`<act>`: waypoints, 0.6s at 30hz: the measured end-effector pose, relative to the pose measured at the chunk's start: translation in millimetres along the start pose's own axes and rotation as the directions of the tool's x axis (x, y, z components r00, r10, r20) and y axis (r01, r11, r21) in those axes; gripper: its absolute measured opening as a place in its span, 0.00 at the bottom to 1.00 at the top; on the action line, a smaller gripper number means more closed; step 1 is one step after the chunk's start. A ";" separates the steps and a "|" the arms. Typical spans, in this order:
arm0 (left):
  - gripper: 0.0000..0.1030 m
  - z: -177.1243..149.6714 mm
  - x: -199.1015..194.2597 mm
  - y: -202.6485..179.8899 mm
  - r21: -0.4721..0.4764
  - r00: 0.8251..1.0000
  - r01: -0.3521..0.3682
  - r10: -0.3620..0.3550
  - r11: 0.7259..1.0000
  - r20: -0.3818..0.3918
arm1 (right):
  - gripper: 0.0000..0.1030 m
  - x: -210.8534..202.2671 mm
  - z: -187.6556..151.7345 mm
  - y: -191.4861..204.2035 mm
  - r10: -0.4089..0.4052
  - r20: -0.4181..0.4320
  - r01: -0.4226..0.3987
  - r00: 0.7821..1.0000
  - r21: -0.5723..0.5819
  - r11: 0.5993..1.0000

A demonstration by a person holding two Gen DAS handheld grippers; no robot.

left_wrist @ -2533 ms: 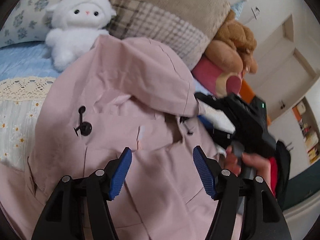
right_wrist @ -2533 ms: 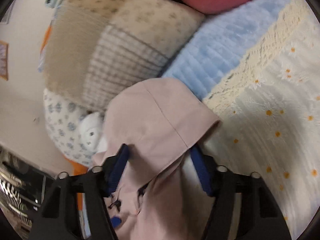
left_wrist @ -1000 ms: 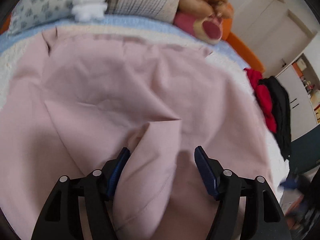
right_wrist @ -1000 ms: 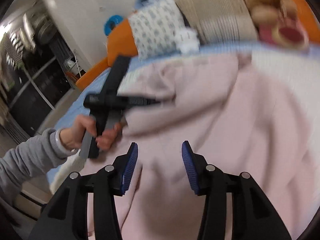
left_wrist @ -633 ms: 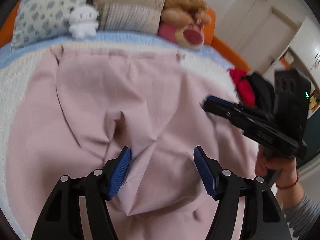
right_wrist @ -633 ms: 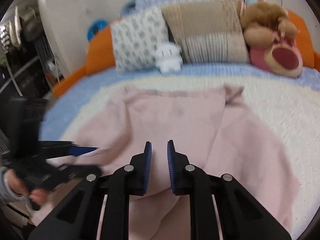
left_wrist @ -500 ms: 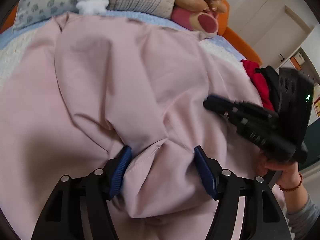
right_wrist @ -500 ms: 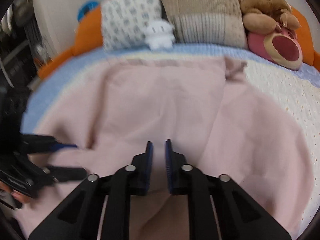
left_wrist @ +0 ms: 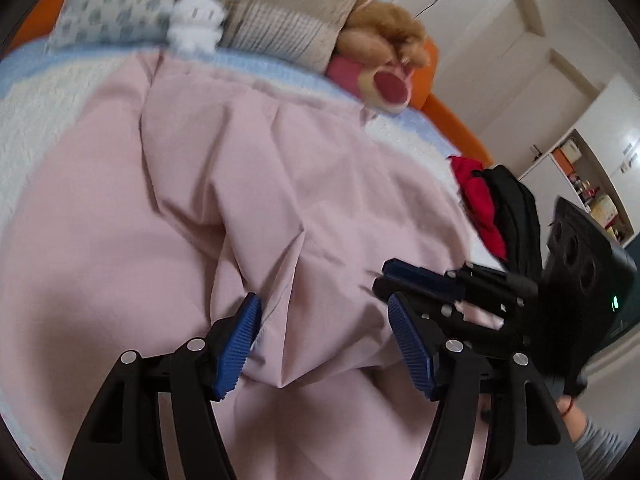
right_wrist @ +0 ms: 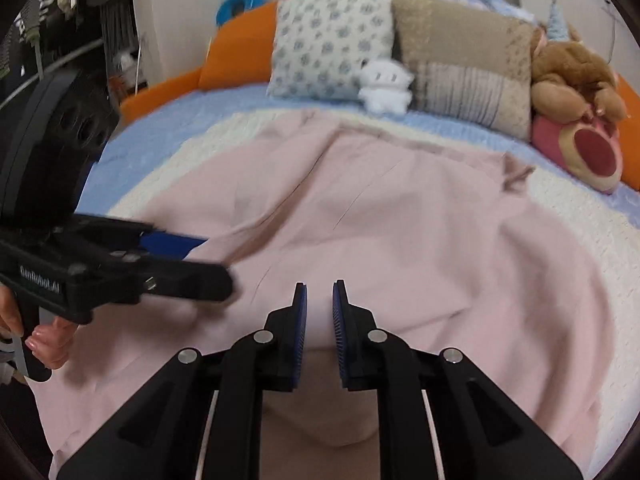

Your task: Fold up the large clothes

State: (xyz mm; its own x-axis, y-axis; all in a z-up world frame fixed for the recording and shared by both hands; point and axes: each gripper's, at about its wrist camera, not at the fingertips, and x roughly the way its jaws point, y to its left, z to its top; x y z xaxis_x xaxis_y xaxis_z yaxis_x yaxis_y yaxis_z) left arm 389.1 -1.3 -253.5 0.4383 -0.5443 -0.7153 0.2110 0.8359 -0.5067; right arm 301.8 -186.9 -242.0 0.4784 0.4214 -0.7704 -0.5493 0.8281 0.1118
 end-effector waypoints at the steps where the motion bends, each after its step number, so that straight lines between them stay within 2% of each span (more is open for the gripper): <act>1: 0.67 1.0 10.5 7.0 -0.015 1.000 -0.021 0.021 1.000 -0.022 | 0.14 11.1 -1.3 1.5 -0.001 -0.027 0.002 1.000 0.017 1.000; 3: 0.66 4.1 29.1 15.4 -0.023 0.997 -0.045 0.043 0.999 -0.058 | 0.13 36.0 -5.9 5.1 -0.054 -0.082 0.055 0.995 0.007 0.998; 6: 0.66 8.8 11.2 19.4 -0.101 0.999 -0.004 -0.002 0.995 -0.053 | 0.16 23.2 -3.1 17.5 -0.117 -0.055 0.116 0.992 -0.024 0.993; 8: 0.68 5.8 -32.0 20.2 -0.137 0.999 0.048 -0.048 0.989 0.004 | 0.24 -5.1 1.2 36.1 -0.138 0.005 0.138 0.990 -0.079 0.987; 10: 0.78 -3.3 -76.4 19.8 -0.135 0.998 0.049 -0.042 0.990 0.050 | 0.46 -38.6 5.8 63.7 -0.145 0.066 0.153 0.987 -0.145 0.977; 11: 0.79 -12.3 -109.4 19.9 -0.137 0.995 0.044 -0.032 0.990 0.090 | 0.54 -54.6 6.0 79.0 -0.122 0.097 0.138 0.988 -0.170 0.976; 12: 0.81 -20.0 -131.7 20.1 -0.142 0.993 0.035 -0.018 0.989 0.115 | 0.56 -69.0 4.9 95.2 -0.101 0.120 0.123 0.988 -0.193 0.974; 14: 0.82 -38.1 -176.0 23.1 -0.156 0.987 -0.018 0.042 0.988 0.153 | 0.57 -95.5 -4.2 136.0 0.004 0.136 0.031 0.991 -0.252 0.967; 15: 0.84 -48.5 -192.7 25.7 -0.162 0.983 -0.055 0.082 0.985 0.162 | 0.57 -106.4 -12.6 162.1 0.083 0.126 -0.043 0.989 -0.289 0.956; 17: 0.86 -72.7 -220.7 32.3 -0.181 0.972 -0.144 0.174 0.973 0.160 | 0.58 -114.9 -31.2 199.5 0.180 0.090 -0.140 0.980 -0.340 0.930; 18: 0.86 -83.6 -229.1 35.2 -0.189 0.970 -0.154 0.185 0.970 0.156 | 0.58 -114.6 -42.3 220.4 0.231 0.053 -0.197 0.971 -0.365 0.910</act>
State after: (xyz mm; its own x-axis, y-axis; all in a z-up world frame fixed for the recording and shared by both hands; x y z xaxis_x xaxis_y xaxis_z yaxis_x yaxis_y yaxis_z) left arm 223.0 146.8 -147.7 0.6007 -0.3624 -0.7126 -0.0283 0.8812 -0.4720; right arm 96.9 -68.4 -155.6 0.3742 0.6206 -0.6891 -0.8441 0.5356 0.0240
